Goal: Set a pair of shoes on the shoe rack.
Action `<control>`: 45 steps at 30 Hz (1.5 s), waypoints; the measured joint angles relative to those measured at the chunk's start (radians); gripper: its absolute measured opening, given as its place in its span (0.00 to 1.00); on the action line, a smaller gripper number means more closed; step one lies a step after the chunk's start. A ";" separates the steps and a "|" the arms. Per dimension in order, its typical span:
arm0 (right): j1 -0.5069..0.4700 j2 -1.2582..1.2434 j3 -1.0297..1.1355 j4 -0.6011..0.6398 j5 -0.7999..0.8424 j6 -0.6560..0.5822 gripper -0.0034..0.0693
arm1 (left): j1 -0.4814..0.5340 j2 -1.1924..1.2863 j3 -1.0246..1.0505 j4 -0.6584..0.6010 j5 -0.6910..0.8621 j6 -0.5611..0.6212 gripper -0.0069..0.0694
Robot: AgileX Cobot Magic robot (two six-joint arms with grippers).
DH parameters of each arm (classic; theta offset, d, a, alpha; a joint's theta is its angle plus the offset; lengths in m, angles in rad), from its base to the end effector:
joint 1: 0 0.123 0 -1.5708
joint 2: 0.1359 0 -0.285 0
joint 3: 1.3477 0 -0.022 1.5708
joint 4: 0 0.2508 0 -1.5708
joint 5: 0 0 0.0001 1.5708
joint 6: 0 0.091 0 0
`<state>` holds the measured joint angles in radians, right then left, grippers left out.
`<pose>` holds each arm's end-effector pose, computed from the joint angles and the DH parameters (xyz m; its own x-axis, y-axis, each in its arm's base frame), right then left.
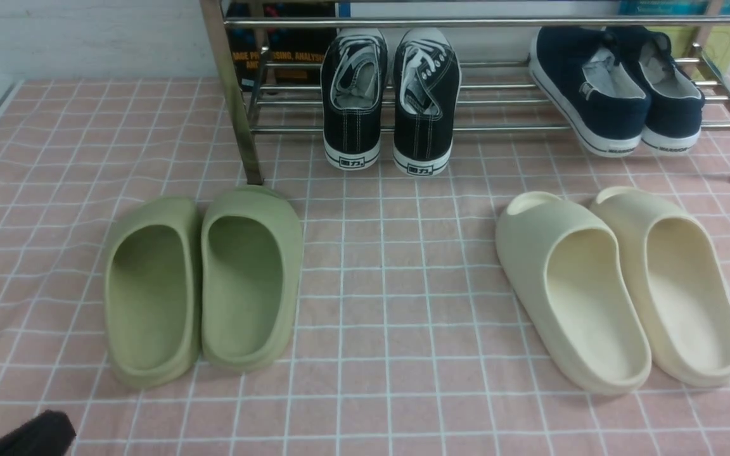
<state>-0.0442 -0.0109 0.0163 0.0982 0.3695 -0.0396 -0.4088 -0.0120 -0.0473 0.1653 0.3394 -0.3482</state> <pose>0.0527 0.0009 0.1752 -0.2810 0.0644 -0.9575 0.0249 0.9979 0.0598 0.0491 -0.0158 0.1995 -0.2353 -0.1059 -0.9661 0.3083 0.9346 -0.1775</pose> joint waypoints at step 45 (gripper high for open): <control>0.000 0.000 0.000 0.001 0.000 0.000 0.38 | 0.342 0.000 0.069 -0.225 0.036 0.442 0.16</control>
<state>-0.0442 -0.0109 0.0163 0.0991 0.3695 -0.0396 -0.0667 -0.0120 0.0217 -0.0599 0.3752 0.0938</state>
